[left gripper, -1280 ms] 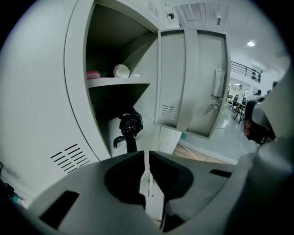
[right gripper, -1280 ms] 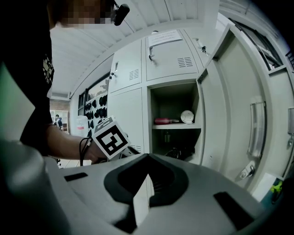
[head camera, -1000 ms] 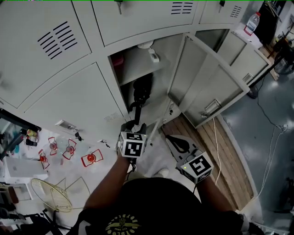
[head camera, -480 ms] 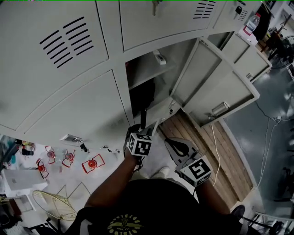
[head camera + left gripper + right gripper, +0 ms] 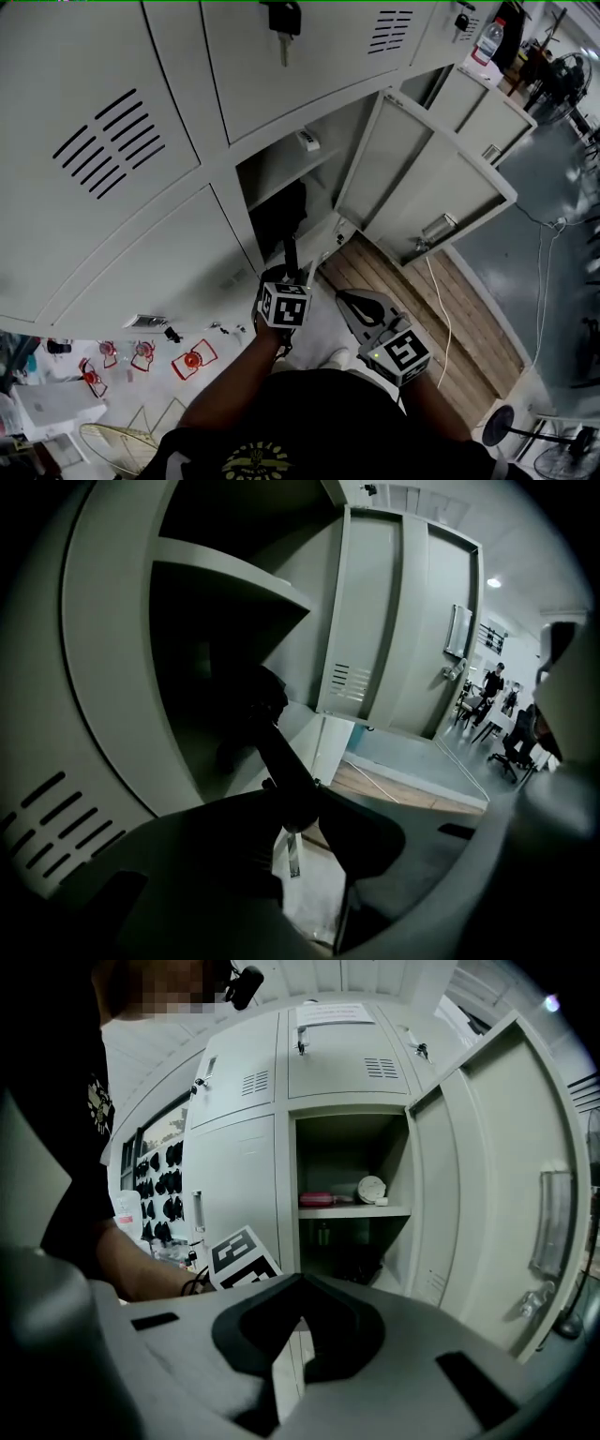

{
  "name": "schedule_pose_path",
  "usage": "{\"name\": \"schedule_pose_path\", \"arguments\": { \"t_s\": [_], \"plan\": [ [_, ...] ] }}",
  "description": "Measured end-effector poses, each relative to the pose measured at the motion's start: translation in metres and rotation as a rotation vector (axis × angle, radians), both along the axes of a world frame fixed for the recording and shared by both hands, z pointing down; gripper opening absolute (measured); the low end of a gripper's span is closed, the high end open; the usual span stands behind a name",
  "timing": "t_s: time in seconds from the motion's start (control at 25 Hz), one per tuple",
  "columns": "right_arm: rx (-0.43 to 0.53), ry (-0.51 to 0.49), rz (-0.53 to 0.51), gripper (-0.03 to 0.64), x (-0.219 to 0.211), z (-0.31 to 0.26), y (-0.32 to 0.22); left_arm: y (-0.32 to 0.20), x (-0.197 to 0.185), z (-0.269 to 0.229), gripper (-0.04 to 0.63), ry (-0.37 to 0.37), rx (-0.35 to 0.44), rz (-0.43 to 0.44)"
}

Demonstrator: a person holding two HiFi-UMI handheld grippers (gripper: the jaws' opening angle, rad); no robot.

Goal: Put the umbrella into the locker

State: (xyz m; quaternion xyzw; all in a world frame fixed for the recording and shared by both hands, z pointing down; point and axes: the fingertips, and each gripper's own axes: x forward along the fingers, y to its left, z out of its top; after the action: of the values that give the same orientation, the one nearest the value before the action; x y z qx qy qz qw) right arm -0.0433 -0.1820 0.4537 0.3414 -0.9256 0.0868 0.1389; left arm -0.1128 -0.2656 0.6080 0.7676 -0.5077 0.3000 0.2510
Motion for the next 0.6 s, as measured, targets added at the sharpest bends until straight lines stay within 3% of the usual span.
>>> {"name": "schedule_pose_path", "arguments": {
  "t_s": [0.6],
  "plan": [
    [0.016, -0.001, 0.025, 0.021, 0.0, -0.009, -0.025, -0.046, 0.003, -0.017, 0.14, 0.029, 0.013, 0.003]
  ]
}}
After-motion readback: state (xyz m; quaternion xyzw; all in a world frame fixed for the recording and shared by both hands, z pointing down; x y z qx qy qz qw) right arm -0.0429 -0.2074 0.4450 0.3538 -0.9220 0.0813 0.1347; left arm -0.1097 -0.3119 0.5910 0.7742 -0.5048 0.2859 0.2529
